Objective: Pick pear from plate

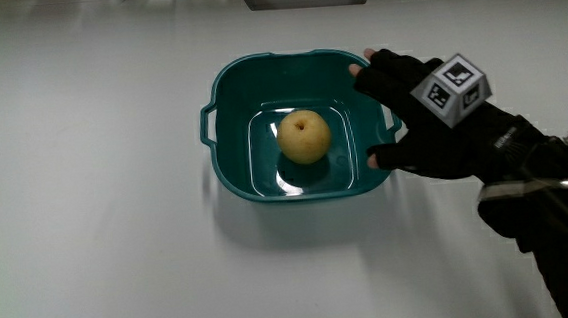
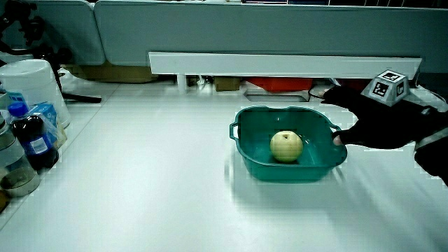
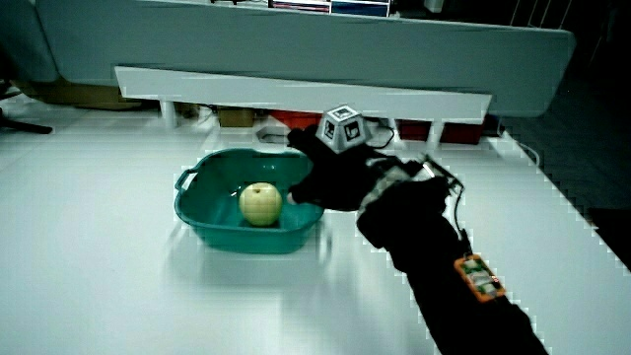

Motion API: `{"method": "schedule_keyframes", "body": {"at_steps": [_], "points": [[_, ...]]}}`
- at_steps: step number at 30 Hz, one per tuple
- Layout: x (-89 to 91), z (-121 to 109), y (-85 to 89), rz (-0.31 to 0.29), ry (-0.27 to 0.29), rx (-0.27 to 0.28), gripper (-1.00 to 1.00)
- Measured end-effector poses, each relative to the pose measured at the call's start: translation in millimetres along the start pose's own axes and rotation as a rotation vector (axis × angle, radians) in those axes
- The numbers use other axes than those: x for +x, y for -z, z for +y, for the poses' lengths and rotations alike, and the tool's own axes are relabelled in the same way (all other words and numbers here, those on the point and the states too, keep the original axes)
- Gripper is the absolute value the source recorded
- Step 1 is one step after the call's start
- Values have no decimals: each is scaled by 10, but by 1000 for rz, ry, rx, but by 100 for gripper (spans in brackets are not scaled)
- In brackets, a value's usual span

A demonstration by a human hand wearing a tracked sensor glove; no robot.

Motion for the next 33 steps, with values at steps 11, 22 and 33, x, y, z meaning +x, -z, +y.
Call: {"method": "schedule_keyframes", "body": {"at_steps": [11,22,33], "points": [[-137,252,-165,28,-22,-22,0],[-191,456,-154,47,-31,-68,0],[-322,516,-84,47,-50,-86,0]]}}
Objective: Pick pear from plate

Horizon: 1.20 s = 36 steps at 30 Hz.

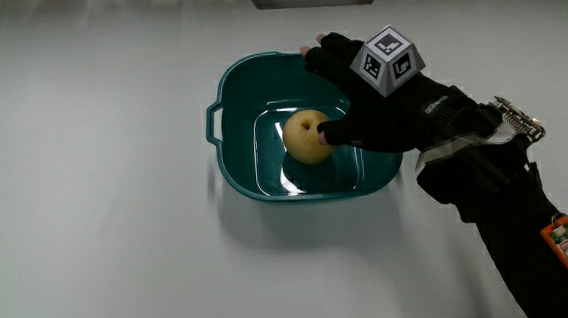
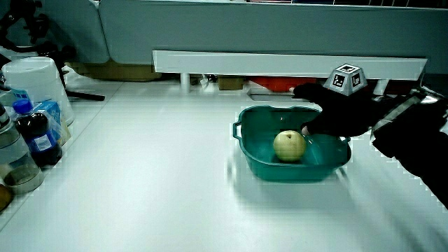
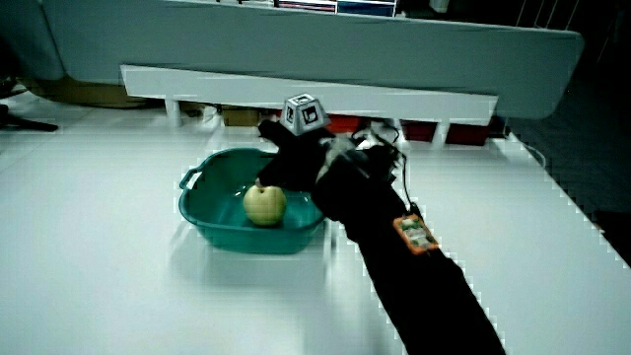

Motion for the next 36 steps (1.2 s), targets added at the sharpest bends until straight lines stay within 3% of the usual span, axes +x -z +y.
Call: {"method": "schedule_keyframes", "body": {"at_steps": [10,24,36], "points": [[-117,128,206,11,-20,-70,0],[-115,318,551,-18,16,-189,0],[-139,384,657,-36,26,-224,0]]}}
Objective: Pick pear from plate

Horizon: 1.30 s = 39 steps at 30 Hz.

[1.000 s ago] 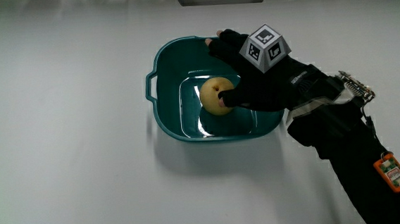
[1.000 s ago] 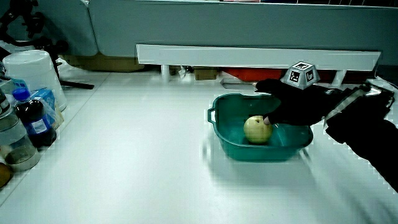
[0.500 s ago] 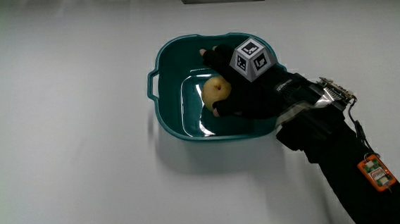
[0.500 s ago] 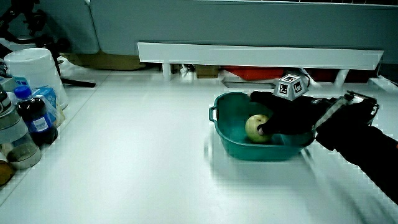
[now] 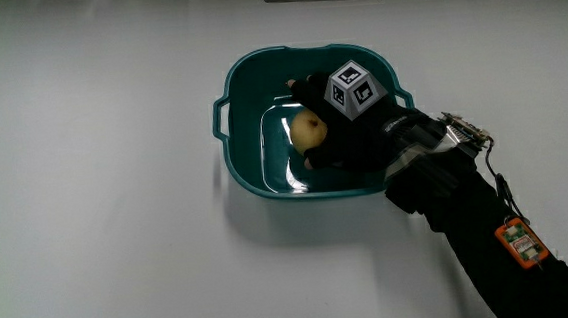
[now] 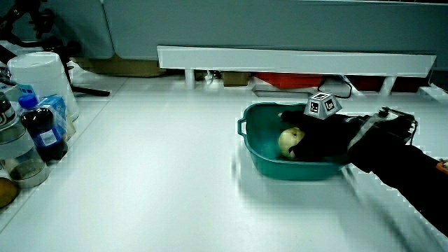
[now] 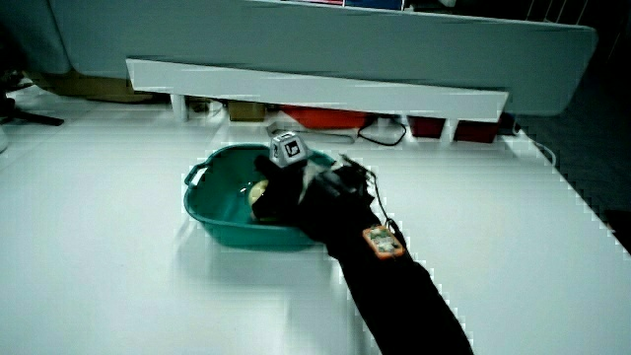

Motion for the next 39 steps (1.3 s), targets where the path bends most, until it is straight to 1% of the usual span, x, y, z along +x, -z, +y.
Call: {"method": "schedule_keyframes", "body": {"at_steps": [1,2,3,4,5,6,9,10,11,12,13,15,19,20,22,23,24,26,28,29,30,31,32,33,35,36,38,39], "points": [[-4,7,12,-3,0,-1,0],[0,31,44,2,0,-16,0],[-10,26,45,-6,1,-10,0],[-4,45,75,-7,8,-24,0],[-7,47,86,0,1,-28,0],[-13,41,85,-2,3,-21,3],[-2,56,103,3,4,-28,11],[-2,48,91,-2,11,-7,14],[-2,43,87,3,10,-5,17],[3,53,105,8,4,-19,20],[3,45,103,18,2,-12,23],[11,51,117,30,1,-19,29],[7,53,121,39,-12,-11,40],[4,39,104,41,-7,1,43],[0,41,106,33,-9,0,49],[-9,27,90,41,-12,6,51],[-6,42,106,36,-5,-4,54],[-15,30,94,42,-14,6,60],[-13,33,102,30,-5,11,66],[-8,44,116,35,-7,2,69],[-16,29,103,26,-7,16,71],[-20,27,103,34,-10,14,74],[-24,31,106,23,-6,15,77],[-31,19,93,23,-9,27,80],[-36,18,99,17,-5,33,86],[-36,22,108,26,-14,26,89],[-34,15,102,17,-4,40,94],[-26,30,119,20,-2,29,97]]}}
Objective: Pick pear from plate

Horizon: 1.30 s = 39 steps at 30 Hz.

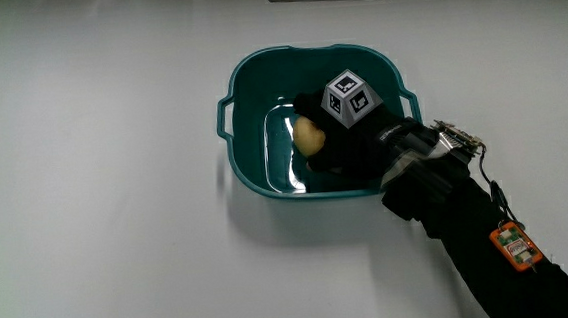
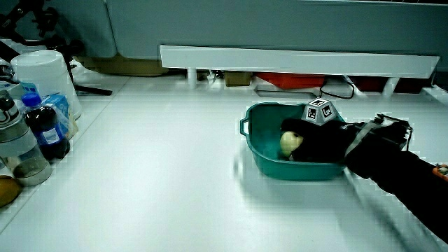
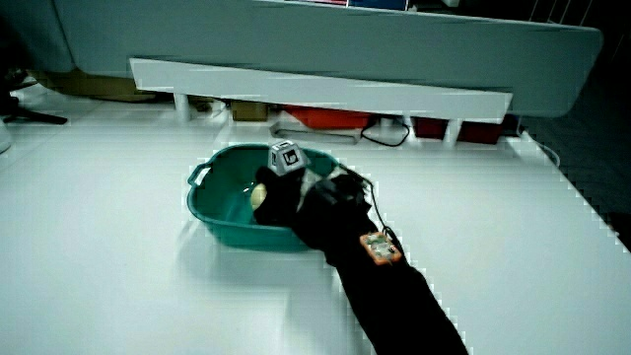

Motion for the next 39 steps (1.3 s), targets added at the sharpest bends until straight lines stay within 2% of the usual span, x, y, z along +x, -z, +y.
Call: {"method": "schedule_keyframes", "body": {"at_steps": [9,16,17,23,25,26,27,30,36,39], "points": [[26,-64,-68,13,-18,14,100],[37,-251,-310,10,-48,55,100],[39,-269,-336,-4,-50,60,100],[54,-389,-515,5,-67,93,100],[41,-455,-614,-2,-63,130,100],[48,-459,-628,-2,-69,122,100],[43,-492,-676,-3,-69,146,100],[28,-536,-753,-3,-81,153,100],[-31,-597,-835,-22,-91,178,100],[-27,-584,-817,-14,-97,164,100]]}}
